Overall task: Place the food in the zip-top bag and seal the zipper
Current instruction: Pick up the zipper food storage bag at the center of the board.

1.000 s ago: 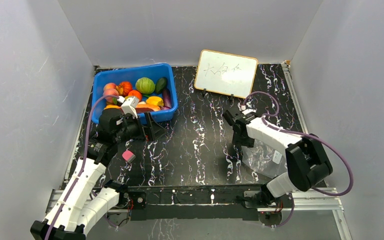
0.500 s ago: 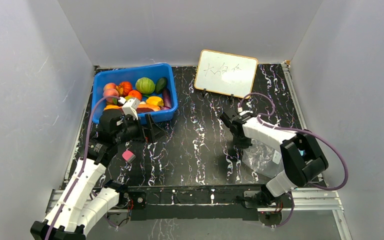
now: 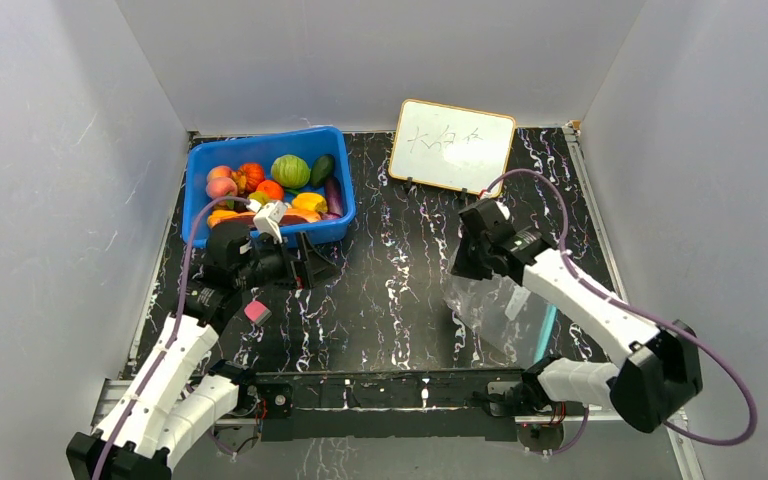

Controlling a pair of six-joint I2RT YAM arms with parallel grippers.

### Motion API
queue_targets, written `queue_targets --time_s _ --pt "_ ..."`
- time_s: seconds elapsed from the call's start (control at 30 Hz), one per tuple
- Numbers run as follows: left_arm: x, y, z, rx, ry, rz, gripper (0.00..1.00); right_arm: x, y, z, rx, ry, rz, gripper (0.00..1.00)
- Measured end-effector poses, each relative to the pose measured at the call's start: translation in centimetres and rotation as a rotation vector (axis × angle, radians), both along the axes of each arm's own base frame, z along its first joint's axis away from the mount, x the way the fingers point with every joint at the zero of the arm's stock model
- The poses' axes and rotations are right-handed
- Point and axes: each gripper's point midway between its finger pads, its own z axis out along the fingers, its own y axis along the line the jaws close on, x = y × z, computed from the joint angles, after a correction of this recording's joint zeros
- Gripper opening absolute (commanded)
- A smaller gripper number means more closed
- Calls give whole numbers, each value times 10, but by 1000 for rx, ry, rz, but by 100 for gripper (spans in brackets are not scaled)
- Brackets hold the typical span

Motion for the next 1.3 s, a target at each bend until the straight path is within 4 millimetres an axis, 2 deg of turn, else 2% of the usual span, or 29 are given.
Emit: queue_targets --time_s 0.23,0.4,0.67,0.77,0.9,1.03,1.2,1.3 --pt "5 -12 -8 -45 29 -28 98 5 45 55 329 -101 -7 0" --pt "2 -30 -11 -77 46 -66 98 10 72 81 554 -155 -16 0" --pt "0 -64 -24 -85 99 -120 98 23 98 117 794 -190 -48 0" --pt "0 -74 -23 -96 106 -107 97 27 106 132 878 -207 -54 0" --pt "1 -87 -12 -130 68 -97 98 30 110 140 929 -204 -70 0" --pt "-4 -101 -3 -158 23 -127 98 34 113 139 945 -187 -90 0" --pt "-14 -116 -13 -129 15 -180 98 40 115 135 956 -161 -128 0" --pt "-15 -120 -20 -99 7 -178 95 42 115 137 961 -165 -145 0"
